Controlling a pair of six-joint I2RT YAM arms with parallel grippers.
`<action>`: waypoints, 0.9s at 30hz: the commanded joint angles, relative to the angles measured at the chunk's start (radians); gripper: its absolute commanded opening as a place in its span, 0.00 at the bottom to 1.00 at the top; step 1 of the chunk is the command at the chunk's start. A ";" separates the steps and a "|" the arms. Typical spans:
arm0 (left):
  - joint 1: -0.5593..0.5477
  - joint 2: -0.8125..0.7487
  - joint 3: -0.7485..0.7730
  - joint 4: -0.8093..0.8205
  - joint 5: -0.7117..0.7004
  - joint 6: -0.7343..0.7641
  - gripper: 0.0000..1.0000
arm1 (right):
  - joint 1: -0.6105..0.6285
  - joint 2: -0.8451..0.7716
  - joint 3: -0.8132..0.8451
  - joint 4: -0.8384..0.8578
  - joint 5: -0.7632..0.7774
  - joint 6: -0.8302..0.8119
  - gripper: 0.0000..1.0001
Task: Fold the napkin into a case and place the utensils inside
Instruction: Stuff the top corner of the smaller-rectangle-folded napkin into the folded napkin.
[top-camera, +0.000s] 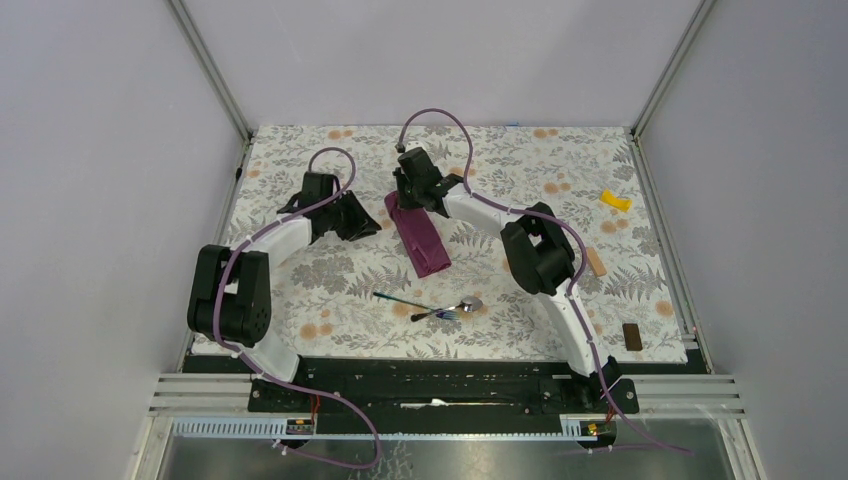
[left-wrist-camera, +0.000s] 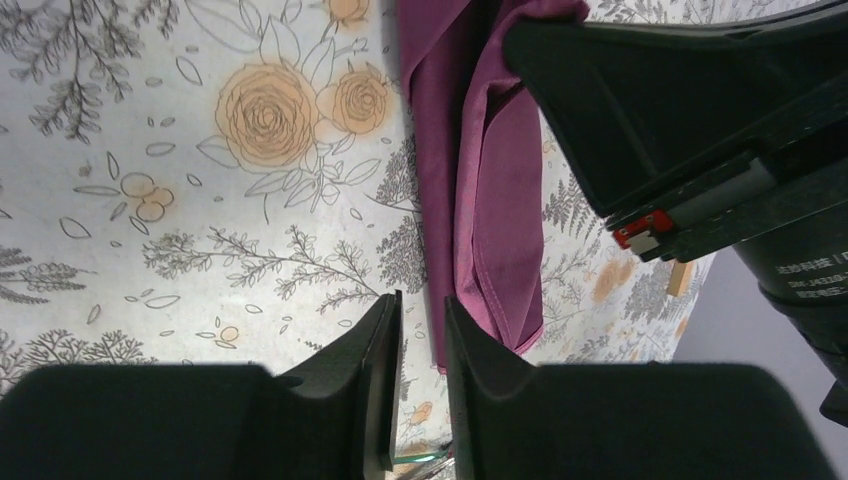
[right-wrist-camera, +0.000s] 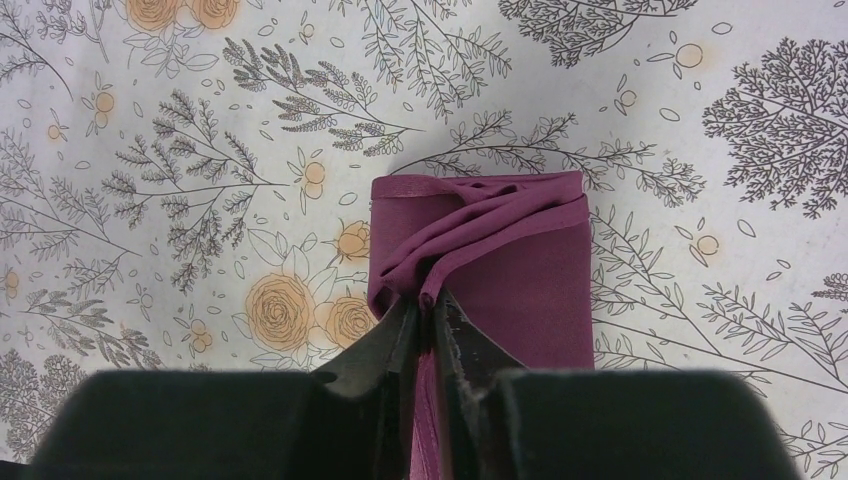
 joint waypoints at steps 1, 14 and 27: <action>0.000 0.008 0.074 0.022 -0.051 0.015 0.31 | 0.013 -0.006 0.043 0.009 0.018 0.003 0.12; -0.114 0.246 0.409 -0.078 -0.349 0.170 0.36 | -0.014 -0.097 -0.052 0.038 -0.024 0.091 0.00; -0.285 0.381 0.534 -0.074 -0.667 0.365 0.29 | -0.060 -0.138 -0.113 0.092 -0.094 0.149 0.00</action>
